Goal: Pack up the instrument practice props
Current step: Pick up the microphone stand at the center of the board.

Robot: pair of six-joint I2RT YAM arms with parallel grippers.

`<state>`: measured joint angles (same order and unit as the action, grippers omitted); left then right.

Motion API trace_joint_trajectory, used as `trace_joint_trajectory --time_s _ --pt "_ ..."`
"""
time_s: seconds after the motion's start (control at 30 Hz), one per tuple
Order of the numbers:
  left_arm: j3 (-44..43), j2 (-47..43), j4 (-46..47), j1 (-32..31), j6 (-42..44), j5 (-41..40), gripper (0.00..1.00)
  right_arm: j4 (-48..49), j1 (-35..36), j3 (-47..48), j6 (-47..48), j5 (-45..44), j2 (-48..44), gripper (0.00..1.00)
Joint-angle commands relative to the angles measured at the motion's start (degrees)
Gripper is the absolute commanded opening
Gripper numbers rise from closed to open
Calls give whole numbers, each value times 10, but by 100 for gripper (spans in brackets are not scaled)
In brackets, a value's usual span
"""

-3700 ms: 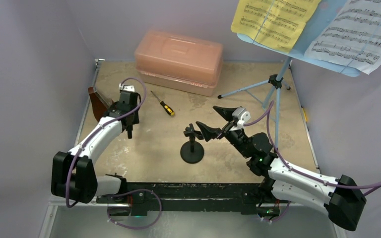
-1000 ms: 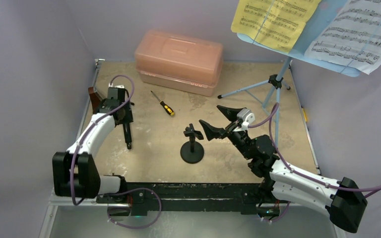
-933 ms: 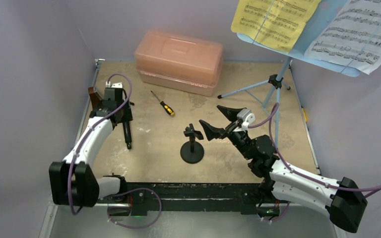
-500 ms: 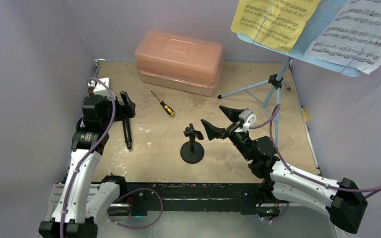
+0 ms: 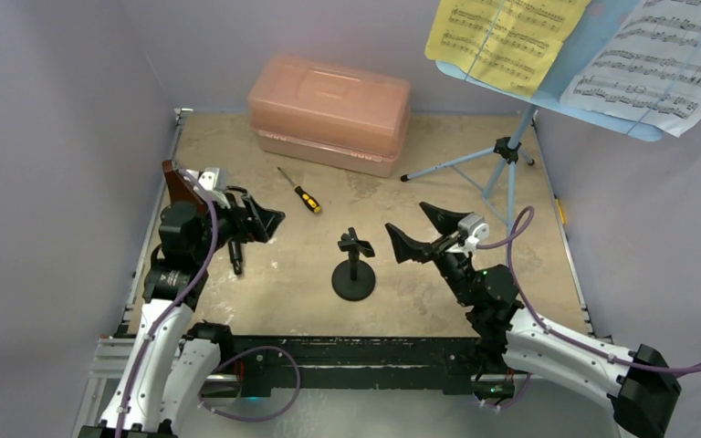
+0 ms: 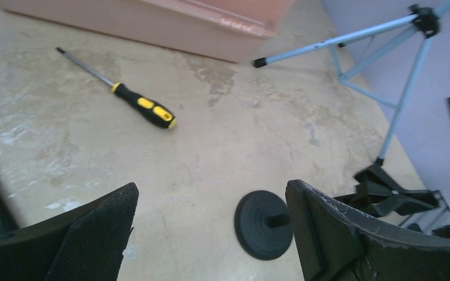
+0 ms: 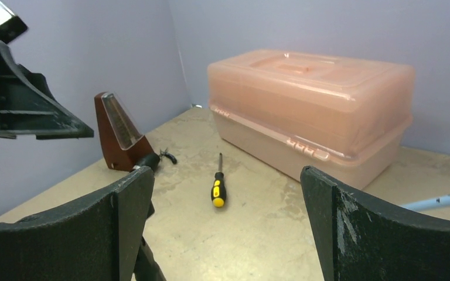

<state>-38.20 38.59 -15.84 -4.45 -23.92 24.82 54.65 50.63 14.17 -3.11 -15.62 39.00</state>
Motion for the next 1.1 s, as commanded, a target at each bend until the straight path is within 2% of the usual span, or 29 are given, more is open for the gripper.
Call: trace_joint_trajectory --time_s 0.0,0.1,0.17,0.37,0.63,0.77,0.87,1.07 --pt "5 -31 71 -28 -30 44 97 20 2 -24 -27 -45 -25 98" --pt "18 -37 110 -69 -48 36 99 32 1 -34 -26 -62 -31 98" --pt "24 -30 131 -123 -51 16 99 44 2 -41 -24 -70 -31 98" --pt "14 45 166 -260 -38 -55 99 63 2 -55 -27 -83 -22 98" --pt "-21 136 189 -508 8 -302 99 66 2 -65 -28 -96 -30 98" --pt "-23 149 178 -613 7 -489 99 61 1 -64 -30 -98 -34 98" --pt "-18 169 167 -655 -9 -580 98 63 2 -66 -32 -98 -37 98" --pt "-15 227 196 -696 -42 -646 97 61 1 -63 -33 -98 -31 98"
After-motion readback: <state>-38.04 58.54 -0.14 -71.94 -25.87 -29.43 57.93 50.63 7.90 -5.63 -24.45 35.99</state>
